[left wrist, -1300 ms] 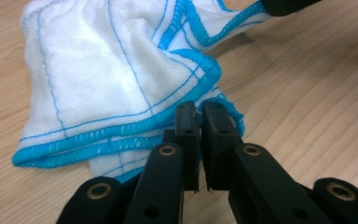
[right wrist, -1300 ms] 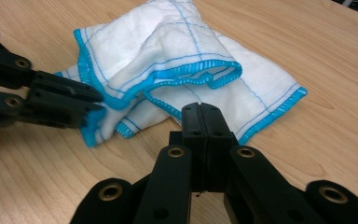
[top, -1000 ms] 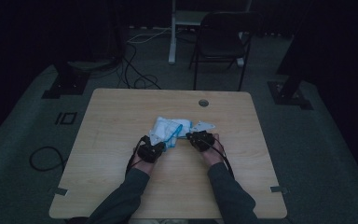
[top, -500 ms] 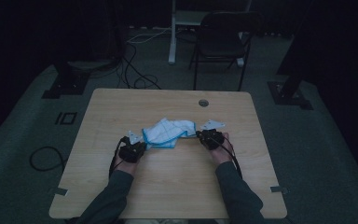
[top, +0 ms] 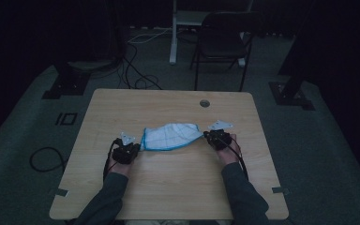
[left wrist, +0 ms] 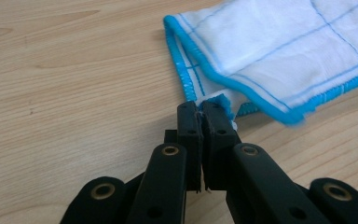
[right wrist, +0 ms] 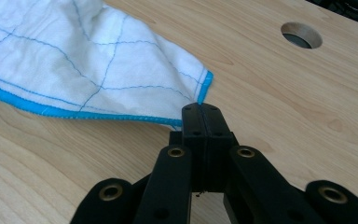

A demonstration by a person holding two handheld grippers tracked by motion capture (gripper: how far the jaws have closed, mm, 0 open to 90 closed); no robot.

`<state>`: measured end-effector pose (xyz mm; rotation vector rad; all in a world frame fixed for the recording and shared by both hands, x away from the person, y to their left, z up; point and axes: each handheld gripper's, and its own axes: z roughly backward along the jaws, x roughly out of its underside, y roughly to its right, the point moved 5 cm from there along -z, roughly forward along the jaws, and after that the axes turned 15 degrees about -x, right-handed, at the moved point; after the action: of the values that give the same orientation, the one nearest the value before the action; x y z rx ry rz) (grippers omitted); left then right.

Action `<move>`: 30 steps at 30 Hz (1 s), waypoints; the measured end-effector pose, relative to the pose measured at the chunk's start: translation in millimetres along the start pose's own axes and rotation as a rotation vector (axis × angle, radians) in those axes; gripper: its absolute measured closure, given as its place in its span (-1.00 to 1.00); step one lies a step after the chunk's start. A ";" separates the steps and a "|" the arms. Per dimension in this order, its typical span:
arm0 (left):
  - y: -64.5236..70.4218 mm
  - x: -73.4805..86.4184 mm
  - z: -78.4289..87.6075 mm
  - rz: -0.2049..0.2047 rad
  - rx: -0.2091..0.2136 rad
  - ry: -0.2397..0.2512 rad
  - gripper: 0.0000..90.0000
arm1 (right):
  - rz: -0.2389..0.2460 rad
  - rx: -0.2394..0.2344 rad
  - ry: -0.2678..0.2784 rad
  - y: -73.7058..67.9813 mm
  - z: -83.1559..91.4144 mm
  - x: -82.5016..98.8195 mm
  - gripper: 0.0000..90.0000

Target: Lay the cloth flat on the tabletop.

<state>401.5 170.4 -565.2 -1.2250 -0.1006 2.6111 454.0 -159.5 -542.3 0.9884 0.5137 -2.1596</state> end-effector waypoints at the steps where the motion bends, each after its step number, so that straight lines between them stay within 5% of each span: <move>1: -0.9 0.4 0.3 -0.002 -0.003 -0.001 0.95 | 0.000 0.002 -0.001 1.0 0.4 1.0 1.00; 14: -17.7 2.6 7.3 0.024 -0.032 0.014 0.96 | -0.048 0.058 -0.011 23.3 18.2 16.9 1.00; 20: -15.4 3.8 11.8 0.019 -0.023 0.023 0.96 | -0.064 0.081 -0.016 31.8 25.6 21.5 1.00; 24: -9.7 3.5 14.1 0.010 -0.015 0.031 0.95 | -0.060 0.084 -0.027 29.2 24.8 21.9 1.00; 30: -7.6 3.0 16.0 0.011 -0.008 0.039 0.95 | -0.046 0.057 0.002 12.7 29.0 15.4 0.67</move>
<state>388.9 179.2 -555.9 -1.2820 -0.0971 2.5976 441.7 -192.0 -536.8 1.0184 0.4827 -2.2250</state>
